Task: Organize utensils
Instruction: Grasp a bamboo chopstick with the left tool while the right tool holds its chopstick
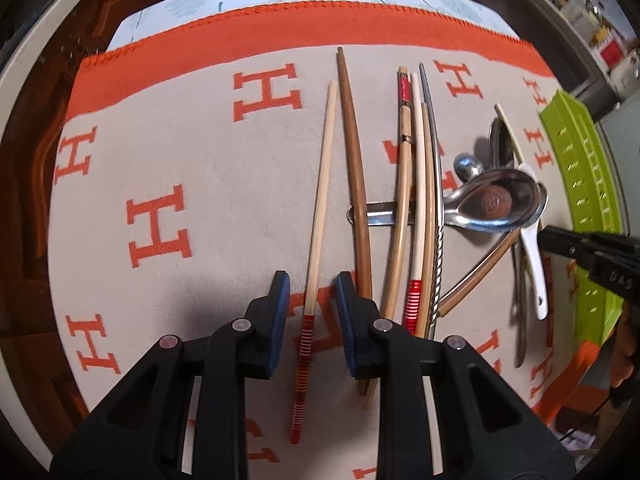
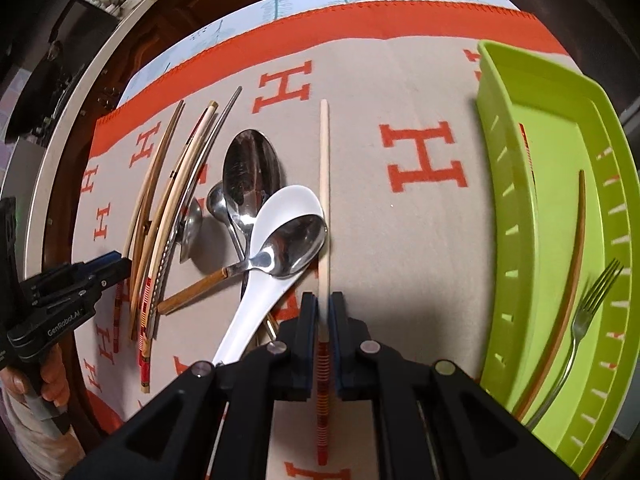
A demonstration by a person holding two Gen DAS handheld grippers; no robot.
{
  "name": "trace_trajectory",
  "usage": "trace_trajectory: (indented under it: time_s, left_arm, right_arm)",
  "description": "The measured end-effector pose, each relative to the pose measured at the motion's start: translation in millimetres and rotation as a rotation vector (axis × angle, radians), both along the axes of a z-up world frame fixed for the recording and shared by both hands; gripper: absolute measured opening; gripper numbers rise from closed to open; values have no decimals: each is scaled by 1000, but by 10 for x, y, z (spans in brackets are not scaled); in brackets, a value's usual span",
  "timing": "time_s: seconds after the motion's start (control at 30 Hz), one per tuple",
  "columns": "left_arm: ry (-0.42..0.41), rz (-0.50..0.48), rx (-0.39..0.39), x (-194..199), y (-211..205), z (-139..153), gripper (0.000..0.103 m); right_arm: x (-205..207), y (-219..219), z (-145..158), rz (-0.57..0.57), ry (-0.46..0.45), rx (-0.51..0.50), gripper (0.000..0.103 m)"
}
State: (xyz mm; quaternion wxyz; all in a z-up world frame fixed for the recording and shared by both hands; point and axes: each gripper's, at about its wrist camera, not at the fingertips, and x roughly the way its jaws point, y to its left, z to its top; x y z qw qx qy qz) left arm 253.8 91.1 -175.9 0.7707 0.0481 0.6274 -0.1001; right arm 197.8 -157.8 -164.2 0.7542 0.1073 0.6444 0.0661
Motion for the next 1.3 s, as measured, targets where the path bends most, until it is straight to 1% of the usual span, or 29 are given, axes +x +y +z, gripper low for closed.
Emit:
trace_trajectory:
  time_s: [0.13,0.17,0.2,0.27,0.37,0.5,0.6,0.77,0.93,1.03,1.3]
  left_arm:
    - [7,-5,25,24,-67,-10,20]
    - [4,2,31,31,-70,-10,10]
    - [1,7,33,32,-49,-1,4]
    - [6,43,4,45,-16,-7,4]
    - [10,104,-40,0,150,23,3]
    - [11,154,-60,-82,228,49,3]
    - [9,167,-81,-194,280,91,3]
    - [-16,159,-117,-431,256,267,3]
    - [-53,123,-147,-664,144,562,3]
    - [-75,97,-163,-817,11,733,3]
    - [-111,19,-212,-1196,-529,1094,3]
  right_arm:
    - [13,19,-11,15,-9,-11,5]
    - [10,20,-10,18,-13,-11,5]
    - [2,7,-8,15,-18,-7,5]
    - [-21,-32,-8,-5,-24,15,5]
    - [-81,-109,-1,-34,-23,47,5]
    - [-166,-195,60,-65,-33,67,5]
    - [-233,-267,139,-88,-50,84,5]
    - [-362,-378,284,-107,-82,107,5]
    - [-530,-457,427,-109,-109,147,5]
    - [-639,-497,511,-111,-128,163,5]
    - [-1025,-680,799,-120,-193,200,5]
